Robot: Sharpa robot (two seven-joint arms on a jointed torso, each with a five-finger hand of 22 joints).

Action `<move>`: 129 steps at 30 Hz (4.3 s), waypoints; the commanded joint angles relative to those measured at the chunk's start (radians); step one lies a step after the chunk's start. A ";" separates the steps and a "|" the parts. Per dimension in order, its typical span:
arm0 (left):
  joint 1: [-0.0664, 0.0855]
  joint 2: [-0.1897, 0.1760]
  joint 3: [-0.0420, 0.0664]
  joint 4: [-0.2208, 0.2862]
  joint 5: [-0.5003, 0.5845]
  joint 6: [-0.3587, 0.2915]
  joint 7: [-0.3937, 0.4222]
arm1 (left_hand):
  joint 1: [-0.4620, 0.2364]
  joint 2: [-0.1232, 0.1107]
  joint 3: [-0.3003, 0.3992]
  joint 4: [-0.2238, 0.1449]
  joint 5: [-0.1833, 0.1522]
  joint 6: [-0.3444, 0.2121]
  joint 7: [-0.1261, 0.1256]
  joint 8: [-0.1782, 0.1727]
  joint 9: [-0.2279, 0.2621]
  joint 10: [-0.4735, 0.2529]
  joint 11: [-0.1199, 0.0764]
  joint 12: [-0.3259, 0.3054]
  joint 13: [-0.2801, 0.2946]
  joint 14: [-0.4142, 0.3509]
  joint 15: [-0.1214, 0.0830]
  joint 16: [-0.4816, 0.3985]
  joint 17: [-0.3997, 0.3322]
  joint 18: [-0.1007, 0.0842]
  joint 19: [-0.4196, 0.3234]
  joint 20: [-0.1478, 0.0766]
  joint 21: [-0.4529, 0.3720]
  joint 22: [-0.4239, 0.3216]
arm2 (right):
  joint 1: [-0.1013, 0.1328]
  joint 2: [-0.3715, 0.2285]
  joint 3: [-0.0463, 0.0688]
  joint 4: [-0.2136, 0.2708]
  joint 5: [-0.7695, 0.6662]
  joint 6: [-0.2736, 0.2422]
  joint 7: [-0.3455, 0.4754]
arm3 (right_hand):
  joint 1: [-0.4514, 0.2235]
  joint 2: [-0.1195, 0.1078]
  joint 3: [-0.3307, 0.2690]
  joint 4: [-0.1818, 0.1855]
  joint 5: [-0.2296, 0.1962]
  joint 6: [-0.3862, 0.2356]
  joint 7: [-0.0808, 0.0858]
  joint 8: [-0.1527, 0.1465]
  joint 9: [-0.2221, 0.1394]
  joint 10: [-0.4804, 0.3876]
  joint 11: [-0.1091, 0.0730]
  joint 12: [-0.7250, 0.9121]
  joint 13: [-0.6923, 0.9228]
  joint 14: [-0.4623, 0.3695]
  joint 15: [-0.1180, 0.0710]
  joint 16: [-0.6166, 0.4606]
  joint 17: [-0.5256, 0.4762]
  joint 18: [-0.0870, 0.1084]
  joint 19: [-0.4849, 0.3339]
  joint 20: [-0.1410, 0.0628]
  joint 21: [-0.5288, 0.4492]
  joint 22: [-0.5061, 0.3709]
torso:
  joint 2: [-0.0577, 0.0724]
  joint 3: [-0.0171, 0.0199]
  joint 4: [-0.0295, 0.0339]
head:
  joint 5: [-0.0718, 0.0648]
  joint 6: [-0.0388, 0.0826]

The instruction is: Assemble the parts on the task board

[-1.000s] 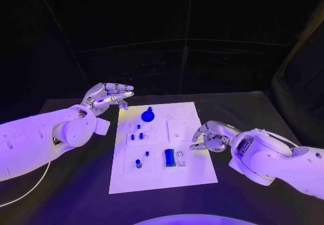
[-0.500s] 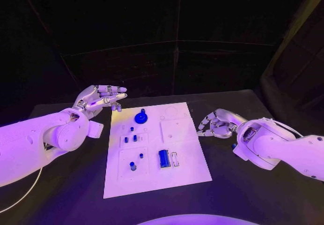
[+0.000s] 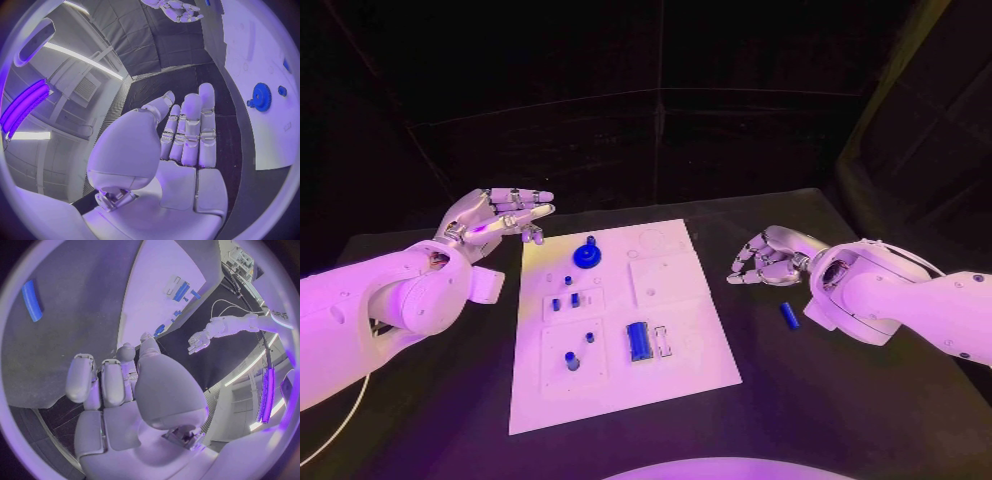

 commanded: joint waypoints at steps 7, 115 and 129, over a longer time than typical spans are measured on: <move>0.001 0.005 0.000 -0.004 0.003 0.011 0.004 | -0.002 0.006 -0.004 -0.004 0.000 -0.002 0.004 0.006 0.000 -0.008 -0.002 0.003 -0.002 -0.009 0.000 -0.004 -0.001 0.006 0.000 0.001 -0.005 -0.001 | 0.003 -0.035 0.000 -0.010 -0.010 0.068 -0.034 | 0.001 0.010 -0.008 0.002 0.007 0.009 0.000 -0.005 -0.002 -0.003 -0.003 -0.001 -0.001 0.037 0.007 -0.004 0.003 -0.004 -0.005 0.002 -0.002 0.002 | -0.012 -0.0007 -0.0136 | -0.068 -0.001; -0.012 0.001 -0.004 -0.010 0.003 0.014 -0.002 | -0.005 0.005 -0.006 -0.002 0.000 -0.001 0.003 0.008 0.000 -0.008 -0.002 0.007 -0.001 -0.009 0.000 -0.004 -0.003 0.006 0.001 0.002 -0.007 -0.003 | -0.051 0.011 -0.062 -0.107 -0.391 0.380 -0.226 | 0.083 0.037 -0.025 0.004 0.006 0.088 -0.017 -0.023 -0.035 -0.007 -0.018 -0.024 -0.018 0.038 -0.005 -0.012 0.007 -0.004 -0.003 -0.009 -0.006 0.006 | -0.026 0.0020 -0.0256 | -0.137 -0.019; -0.012 0.000 -0.004 -0.009 0.003 0.015 -0.002 | -0.005 0.005 -0.006 -0.002 0.000 -0.001 0.003 0.008 0.000 -0.008 -0.002 0.007 -0.001 -0.009 0.000 -0.004 -0.003 0.006 0.001 0.002 -0.007 -0.003 | -0.063 0.014 -0.062 -0.083 -0.400 0.319 -0.235 | 0.150 0.078 0.078 -0.029 -0.071 0.114 -0.022 -0.051 -0.057 -0.007 -0.024 -0.038 -0.025 0.041 -0.010 -0.004 0.022 -0.007 0.006 -0.015 0.000 0.019 | -0.026 0.0027 -0.0265 | -0.135 -0.019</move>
